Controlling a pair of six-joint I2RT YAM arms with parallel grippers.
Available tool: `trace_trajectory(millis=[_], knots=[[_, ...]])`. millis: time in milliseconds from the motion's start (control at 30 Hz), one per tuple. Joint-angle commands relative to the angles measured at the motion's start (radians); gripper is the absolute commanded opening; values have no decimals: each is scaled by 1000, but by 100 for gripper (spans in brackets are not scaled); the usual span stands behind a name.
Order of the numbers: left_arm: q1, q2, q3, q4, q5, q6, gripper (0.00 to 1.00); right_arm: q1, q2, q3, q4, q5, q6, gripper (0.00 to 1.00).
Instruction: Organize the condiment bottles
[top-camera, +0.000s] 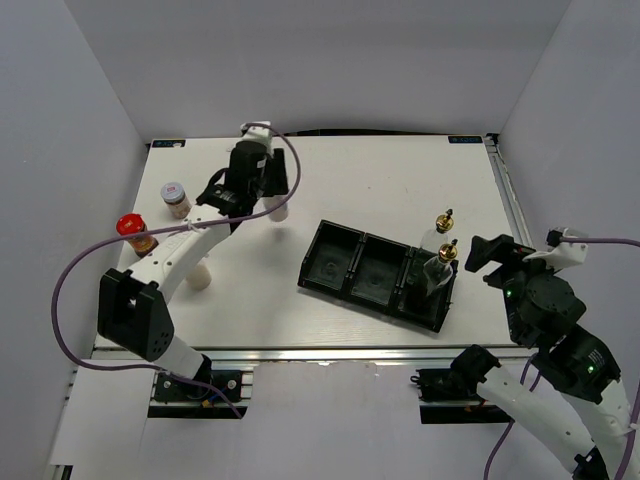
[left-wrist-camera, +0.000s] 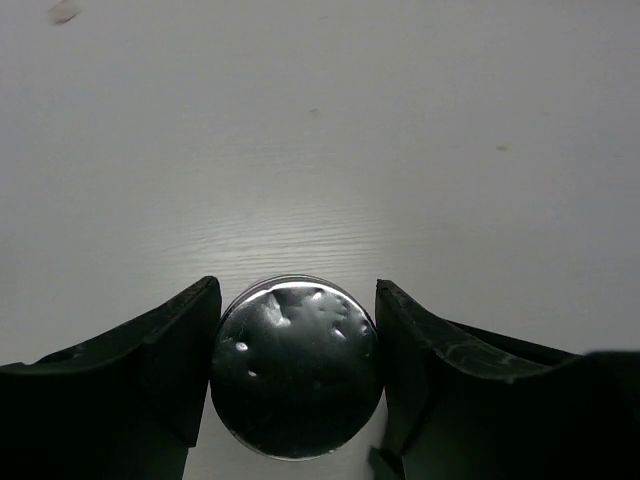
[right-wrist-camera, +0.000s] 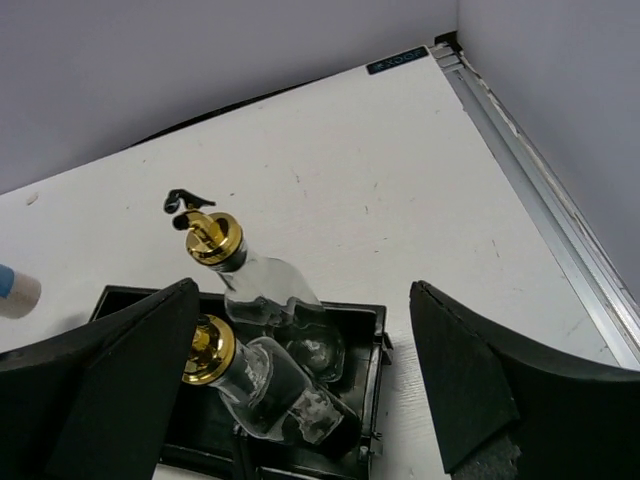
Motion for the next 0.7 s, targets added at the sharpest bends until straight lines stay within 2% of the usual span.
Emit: trace_trajectory(millis=[0, 300, 433, 500, 667], knots=[[-106, -67, 87, 73, 133, 25, 5, 2, -38, 22, -18, 113, 70, 89], [-445, -47, 126, 120, 208, 57, 4, 4, -52, -6, 10, 104, 49, 89], [-532, -29, 129, 115, 217, 40, 2, 2, -58, -30, 29, 81, 29, 89], [-580, -37, 94, 164, 219, 39, 2, 2, -67, -37, 55, 69, 12, 89], [-611, 6, 92, 204, 208, 52, 2, 2, -80, -40, 59, 58, 8, 89]])
